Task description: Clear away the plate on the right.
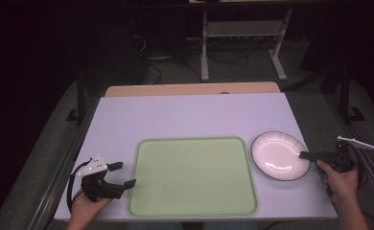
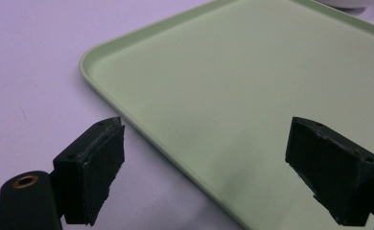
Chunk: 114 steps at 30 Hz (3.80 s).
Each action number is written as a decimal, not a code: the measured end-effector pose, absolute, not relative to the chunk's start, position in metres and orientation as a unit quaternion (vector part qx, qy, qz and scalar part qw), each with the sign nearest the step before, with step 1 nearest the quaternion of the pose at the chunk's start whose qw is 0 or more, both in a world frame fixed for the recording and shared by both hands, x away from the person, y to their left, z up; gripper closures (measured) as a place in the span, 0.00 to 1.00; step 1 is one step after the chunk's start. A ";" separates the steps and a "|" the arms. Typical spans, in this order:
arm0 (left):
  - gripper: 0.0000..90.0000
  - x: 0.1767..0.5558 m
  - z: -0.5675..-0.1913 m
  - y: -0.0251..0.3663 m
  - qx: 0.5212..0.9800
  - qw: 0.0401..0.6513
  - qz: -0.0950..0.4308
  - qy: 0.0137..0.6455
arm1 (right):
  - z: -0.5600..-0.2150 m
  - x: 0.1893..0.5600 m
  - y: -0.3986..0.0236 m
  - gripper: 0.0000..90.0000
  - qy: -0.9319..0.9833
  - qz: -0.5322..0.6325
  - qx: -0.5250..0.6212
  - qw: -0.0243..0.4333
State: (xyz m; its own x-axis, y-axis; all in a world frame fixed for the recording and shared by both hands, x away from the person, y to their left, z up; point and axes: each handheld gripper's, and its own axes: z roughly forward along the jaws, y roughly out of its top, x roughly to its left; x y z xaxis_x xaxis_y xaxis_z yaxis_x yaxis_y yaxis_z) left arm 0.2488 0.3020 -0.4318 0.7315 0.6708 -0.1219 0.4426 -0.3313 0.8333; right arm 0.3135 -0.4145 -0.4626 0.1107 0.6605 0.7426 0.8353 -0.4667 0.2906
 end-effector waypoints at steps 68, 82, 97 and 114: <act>0.15 0.249 -0.431 0.308 0.797 0.473 0.123 0.355 | -0.358 0.313 -0.277 0.88 -0.618 -0.509 -0.581 0.147; 0.15 0.249 -0.430 0.309 0.795 0.477 0.121 0.355 | -0.351 0.332 -0.214 0.88 -0.647 -0.507 -0.545 0.165; 0.15 0.249 -0.430 0.310 0.794 0.479 0.120 0.354 | -0.368 0.342 -0.176 0.88 -0.657 -0.498 -0.536 0.181; 0.15 0.249 -0.430 0.310 0.793 0.481 0.118 0.355 | -0.395 0.350 -0.153 0.87 -0.667 -0.477 -0.544 0.180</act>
